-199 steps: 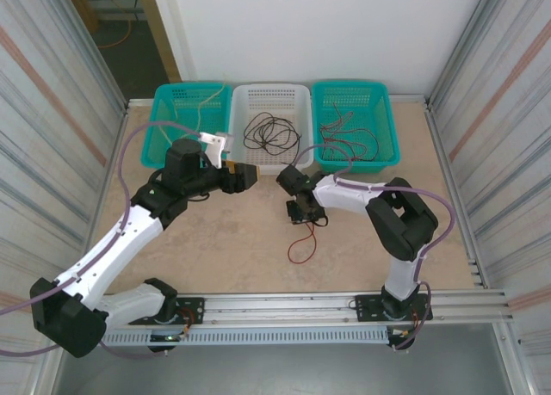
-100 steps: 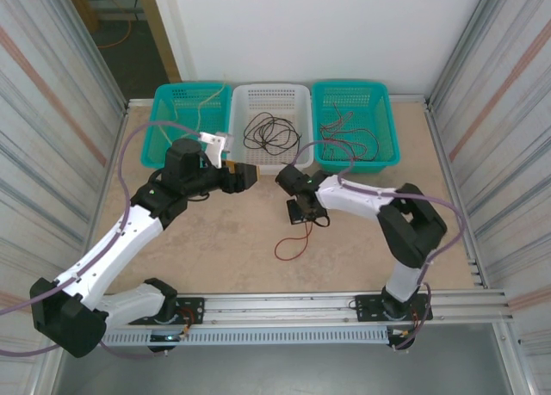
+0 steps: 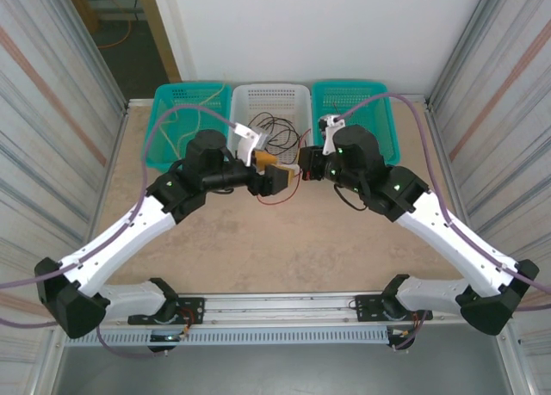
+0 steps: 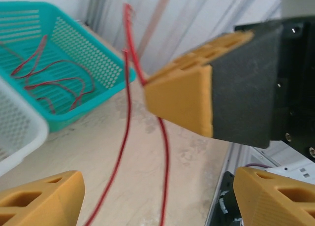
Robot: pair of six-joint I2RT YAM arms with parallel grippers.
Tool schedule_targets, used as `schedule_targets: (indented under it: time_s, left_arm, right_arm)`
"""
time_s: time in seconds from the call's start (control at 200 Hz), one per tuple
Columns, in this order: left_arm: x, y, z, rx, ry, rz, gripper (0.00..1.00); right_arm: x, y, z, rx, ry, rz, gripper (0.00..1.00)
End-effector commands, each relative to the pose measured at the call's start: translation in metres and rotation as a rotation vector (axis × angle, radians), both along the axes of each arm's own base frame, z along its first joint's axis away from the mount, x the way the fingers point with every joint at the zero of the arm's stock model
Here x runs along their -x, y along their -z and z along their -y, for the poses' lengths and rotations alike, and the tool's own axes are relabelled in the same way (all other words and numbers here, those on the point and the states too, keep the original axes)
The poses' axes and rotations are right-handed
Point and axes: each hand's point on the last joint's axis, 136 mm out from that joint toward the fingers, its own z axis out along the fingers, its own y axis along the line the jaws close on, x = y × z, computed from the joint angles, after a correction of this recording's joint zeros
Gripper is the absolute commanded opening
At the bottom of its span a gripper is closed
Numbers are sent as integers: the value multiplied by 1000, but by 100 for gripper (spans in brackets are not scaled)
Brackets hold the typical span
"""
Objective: Untangle the cables
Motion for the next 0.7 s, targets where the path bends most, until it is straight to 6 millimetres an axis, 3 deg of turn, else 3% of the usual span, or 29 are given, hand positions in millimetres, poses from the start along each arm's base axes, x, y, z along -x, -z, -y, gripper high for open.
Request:
schedule_targets:
  time_s: [0.0,0.12,0.311,0.411,0.536,0.696]
  left_arm:
    - [1,-17,15,21,58,72,79]
    - [0,-15,21,19,61,69,78]
    - [0,-8,26,7,58,49,65]
    - [2,-7,27,6,64,42,49]
    - [2,-8,27,7,51,48,18]
    - [0,-8,26,14,37,47,0]
  right_arm:
    - [0,-35,-2,-114,-12,51,0]
    - [0,-51,-2,-145,-19,71,0]
    - [1,-63,-5,-199,-35,84,0]
    - [2,-64,-5,-207,-34,85,0]
    - [2,-62,-4,-205,-31,81,0]
    - [4,-62,-5,-212,-40,76,0]
